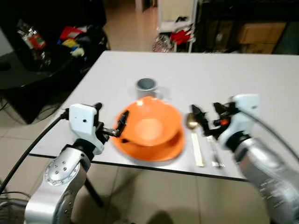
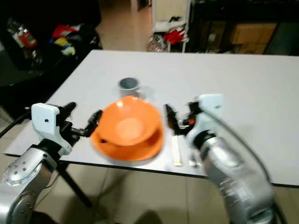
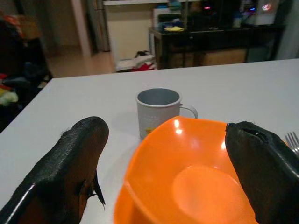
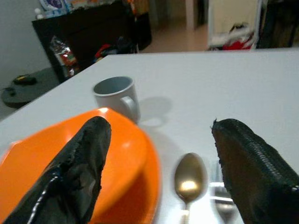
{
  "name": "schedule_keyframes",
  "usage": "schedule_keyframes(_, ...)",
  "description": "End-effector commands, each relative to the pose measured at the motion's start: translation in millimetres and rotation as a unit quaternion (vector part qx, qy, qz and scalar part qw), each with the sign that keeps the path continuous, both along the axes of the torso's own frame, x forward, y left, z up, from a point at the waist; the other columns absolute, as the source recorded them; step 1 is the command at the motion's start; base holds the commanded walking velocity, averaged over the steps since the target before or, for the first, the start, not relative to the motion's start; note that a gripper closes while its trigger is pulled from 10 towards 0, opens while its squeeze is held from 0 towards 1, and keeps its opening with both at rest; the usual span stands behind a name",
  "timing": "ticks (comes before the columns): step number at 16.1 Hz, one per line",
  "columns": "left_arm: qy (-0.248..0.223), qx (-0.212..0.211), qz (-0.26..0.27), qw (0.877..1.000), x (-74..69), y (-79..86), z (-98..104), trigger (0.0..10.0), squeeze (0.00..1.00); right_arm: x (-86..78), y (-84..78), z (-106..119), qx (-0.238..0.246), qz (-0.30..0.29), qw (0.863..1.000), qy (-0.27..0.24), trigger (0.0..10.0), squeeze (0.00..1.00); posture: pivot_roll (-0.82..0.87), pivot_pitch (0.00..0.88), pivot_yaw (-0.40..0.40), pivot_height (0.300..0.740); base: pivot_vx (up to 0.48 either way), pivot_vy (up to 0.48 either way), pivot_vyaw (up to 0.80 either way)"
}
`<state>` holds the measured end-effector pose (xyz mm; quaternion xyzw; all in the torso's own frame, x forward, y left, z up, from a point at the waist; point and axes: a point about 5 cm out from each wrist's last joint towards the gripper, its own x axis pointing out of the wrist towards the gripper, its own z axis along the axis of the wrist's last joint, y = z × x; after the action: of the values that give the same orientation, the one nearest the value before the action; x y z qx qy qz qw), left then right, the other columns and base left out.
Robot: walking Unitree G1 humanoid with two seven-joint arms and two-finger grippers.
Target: Setting the table
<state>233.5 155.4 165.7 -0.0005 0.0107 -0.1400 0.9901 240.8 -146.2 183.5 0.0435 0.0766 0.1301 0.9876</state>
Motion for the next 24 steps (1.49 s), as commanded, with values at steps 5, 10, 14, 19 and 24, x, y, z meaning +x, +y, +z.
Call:
schedule_keyframes(5, -0.001, 0.009, 0.020, 1.000, 3.4, -0.8, -2, 10.0, 0.00, -1.5, -11.6, -1, -0.043, -0.065, 0.991, -0.109, 10.0, 1.00, 0.07, 0.000, 0.080, 0.740, 0.000, -0.393, 0.00)
schedule_keyframes(10, 0.012, 0.011, 0.017, 1.000, 0.3, -0.9, -7, 10.0, 0.27, -4.3, -9.0, -14, -0.045, -0.050, 0.993, -0.097, 10.0, 1.00, 0.08, 0.000, 0.092, 0.740, 0.000, -0.293, 0.16)
schedule_keyframes(14, 0.019, 0.014, 0.025, 0.999, 1.2, 3.1, -11, 10.0, 1.00, -7.0, 0.5, -16, -0.033, -0.025, 0.993, -0.109, 10.0, 1.00, 0.08, 0.000, 0.098, 0.740, 0.000, 0.000, 0.80)
schedule_keyframes(19, -0.029, 0.013, 0.078, 0.996, 2.9, 13.4, -3, 10.0, 1.00, -3.5, -7.0, -14, -0.083, -0.035, 0.986, -0.139, 10.0, 1.00, 0.09, 0.000, 0.097, 0.740, 0.000, 0.000, 0.80)
schedule_keyframes(24, -0.037, 0.018, 0.127, 0.991, 4.2, 22.3, -4, 10.0, 1.00, 3.2, 2.6, -11, -0.076, -0.031, 0.985, -0.151, 10.0, 1.00, 0.11, 0.000, 0.077, 0.740, 0.000, 0.000, 0.80)
